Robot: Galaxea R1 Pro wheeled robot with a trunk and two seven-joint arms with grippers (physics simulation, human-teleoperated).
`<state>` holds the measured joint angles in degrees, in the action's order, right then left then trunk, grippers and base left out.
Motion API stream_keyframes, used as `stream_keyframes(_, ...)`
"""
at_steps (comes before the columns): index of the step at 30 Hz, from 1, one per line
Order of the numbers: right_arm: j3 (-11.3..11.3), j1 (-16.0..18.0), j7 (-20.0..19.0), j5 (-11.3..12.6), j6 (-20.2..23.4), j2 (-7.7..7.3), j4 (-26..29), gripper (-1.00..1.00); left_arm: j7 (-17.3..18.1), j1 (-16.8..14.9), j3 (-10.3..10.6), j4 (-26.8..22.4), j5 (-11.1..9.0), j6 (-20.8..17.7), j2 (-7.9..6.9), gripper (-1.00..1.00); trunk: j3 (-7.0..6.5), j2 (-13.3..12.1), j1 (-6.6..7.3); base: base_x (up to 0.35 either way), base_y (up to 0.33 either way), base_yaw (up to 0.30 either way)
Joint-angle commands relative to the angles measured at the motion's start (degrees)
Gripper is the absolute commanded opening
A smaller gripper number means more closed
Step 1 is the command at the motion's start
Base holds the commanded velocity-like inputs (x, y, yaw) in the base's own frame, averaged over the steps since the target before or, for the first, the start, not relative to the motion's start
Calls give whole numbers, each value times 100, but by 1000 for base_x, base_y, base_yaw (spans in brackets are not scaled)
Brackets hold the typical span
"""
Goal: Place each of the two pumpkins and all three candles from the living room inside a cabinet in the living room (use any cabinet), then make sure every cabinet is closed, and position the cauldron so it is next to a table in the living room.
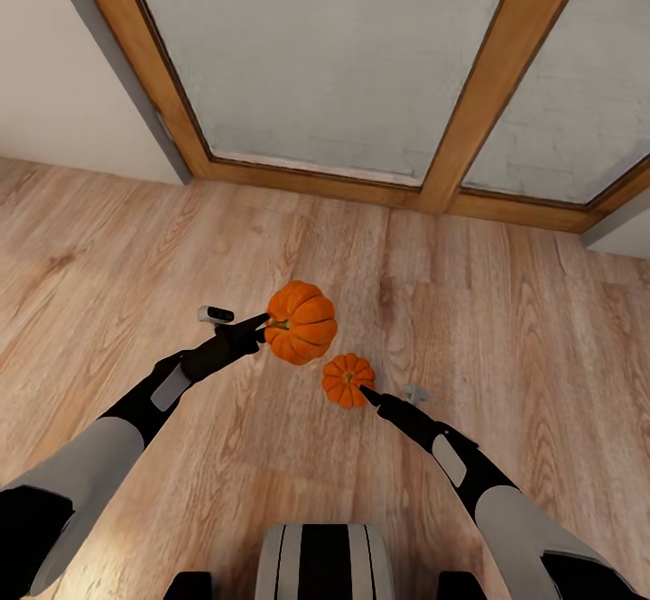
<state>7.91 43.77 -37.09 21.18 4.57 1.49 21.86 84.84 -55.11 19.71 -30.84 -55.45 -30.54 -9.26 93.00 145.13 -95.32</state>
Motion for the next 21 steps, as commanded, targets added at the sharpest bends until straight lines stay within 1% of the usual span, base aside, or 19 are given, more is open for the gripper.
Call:
stream_keyframes(1,0,0,0,0,0,0,1,100,-6,0,-2,-3,-1,4,2,-100,0,0,0,224,2,0)
stream_keyframes(5,0,0,1,0,-15,0,2,100,-6,0,-3,-4,-1,4,-1,-100,0,0,0,212,1,0)
stream_keyframes(13,0,0,68,-9,-11,8,37,100,-2,0,-8,7,-1,4,-5,-100,0,0,0,11,0,0)
stream_keyframes(15,0,0,165,-9,-42,13,30,100,-2,0,-9,8,-1,4,-5,-100,0,0,0,0,0,0)
stream_keyframes(17,0,0,335,-5,-162,22,-9,100,-2,0,-10,8,-2,4,-10,-100,0,0,0,0,0,0)
stream_keyframes(21,0,0,442,0,-333,35,-39,100,-1,0,-11,8,-5,4,-14,-100,0,0,0,0,0,0)
